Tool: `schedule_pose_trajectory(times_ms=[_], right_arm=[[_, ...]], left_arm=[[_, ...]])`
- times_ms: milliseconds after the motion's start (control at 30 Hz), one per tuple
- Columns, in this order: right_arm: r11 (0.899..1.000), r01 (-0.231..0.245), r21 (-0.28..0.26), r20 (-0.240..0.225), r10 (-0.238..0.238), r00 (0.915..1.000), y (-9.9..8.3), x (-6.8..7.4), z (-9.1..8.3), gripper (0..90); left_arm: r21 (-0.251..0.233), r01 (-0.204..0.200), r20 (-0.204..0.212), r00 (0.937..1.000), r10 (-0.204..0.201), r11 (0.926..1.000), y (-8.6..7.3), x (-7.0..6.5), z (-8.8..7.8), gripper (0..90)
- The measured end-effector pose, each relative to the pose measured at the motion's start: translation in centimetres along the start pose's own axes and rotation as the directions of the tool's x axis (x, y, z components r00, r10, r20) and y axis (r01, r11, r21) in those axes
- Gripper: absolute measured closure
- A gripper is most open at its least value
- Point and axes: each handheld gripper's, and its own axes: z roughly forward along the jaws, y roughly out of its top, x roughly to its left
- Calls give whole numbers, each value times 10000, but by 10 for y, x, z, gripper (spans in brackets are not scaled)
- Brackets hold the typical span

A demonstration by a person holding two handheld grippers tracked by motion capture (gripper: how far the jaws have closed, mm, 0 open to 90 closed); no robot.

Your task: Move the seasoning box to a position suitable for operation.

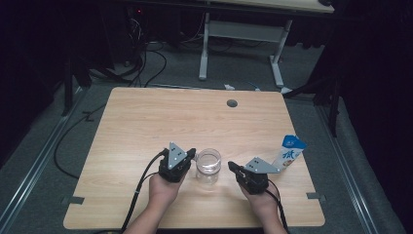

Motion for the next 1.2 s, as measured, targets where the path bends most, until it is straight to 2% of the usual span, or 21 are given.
schedule_pose_trajectory(times_ms=[100, 300, 533, 667, 733, 833, 933, 1200], right_arm=[[9999, 27, -125, -31, -27, 10000, 2, 2, -2, 895], [9980, 85, -629, -266, -102, 9996, 9, 9, -6, 894], [9969, 405, -672, -548, -442, 9975, 14, 21, -3, 900], [9967, 406, -709, -697, -455, 9965, 16, 24, -3, 900], [9962, 383, -776, -742, -441, 9963, 17, 25, -4, 900], [9959, 367, -829, -759, -431, 9962, 18, 25, -5, 900], [9960, 394, -804, -709, -451, 9965, 18, 26, -5, 900], [9949, 463, -896, -641, -522, 9966, 22, 29, -7, 900]], left_arm=[[-22, 171, 43, 9998, -171, 9999, -1, 1, 0, 900], [-99, 192, 40, 9998, -192, 9998, -2, 2, 1, 900], [-98, 251, 68, 9997, -251, 9996, -2, 2, 1, 900], [-298, 585, 101, 9983, -583, 9978, -1, 4, -7, 900], [-331, 554, 77, 9984, -552, 9979, -2, 3, -14, 900], [-155, 465, 188, 9988, -462, 9988, -10, 2, -20, 900], [2, 602, 308, 9977, -602, 9982, -19, 1, -27, 900], [20, 589, 981, 9934, -588, 9983, -31, -20, -33, 900]])
